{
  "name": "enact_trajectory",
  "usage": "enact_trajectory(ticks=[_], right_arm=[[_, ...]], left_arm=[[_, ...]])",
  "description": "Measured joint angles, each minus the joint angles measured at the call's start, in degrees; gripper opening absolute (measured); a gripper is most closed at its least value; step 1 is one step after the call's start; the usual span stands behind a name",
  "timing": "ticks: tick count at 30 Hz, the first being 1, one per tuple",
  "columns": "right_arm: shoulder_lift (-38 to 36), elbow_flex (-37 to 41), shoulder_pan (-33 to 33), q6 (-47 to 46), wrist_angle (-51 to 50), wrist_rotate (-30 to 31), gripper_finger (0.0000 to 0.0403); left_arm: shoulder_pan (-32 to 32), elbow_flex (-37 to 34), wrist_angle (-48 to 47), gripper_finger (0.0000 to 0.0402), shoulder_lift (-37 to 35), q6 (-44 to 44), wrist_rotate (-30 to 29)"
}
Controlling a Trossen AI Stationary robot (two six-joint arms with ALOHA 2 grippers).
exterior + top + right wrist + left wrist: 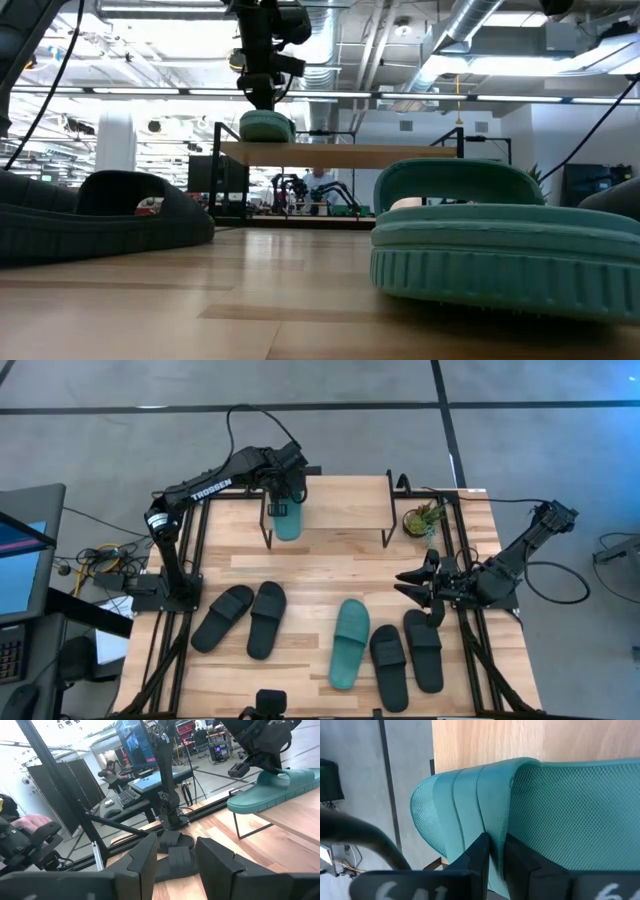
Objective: Pick and place slides into the shelf
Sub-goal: Put the left green slide on the shelf
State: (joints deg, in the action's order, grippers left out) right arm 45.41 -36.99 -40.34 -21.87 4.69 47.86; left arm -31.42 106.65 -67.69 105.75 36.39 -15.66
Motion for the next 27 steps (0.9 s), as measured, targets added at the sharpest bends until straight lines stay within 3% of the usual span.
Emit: enact_trajectory(ticks=[11, 27], right_arm=[[0.0, 0.0, 0.0, -0.57, 0.02, 0.0, 0.0122], [0.0, 0.0, 0.0, -0.57, -0.62, 0.0, 0.0122]], left_arm=[[-0.46, 0.0, 0.36, 0.0032, 0.0, 5.6, -0.49], [-0.52, 0.0, 1.19, 0.0032, 0.02, 6.72, 0.65]])
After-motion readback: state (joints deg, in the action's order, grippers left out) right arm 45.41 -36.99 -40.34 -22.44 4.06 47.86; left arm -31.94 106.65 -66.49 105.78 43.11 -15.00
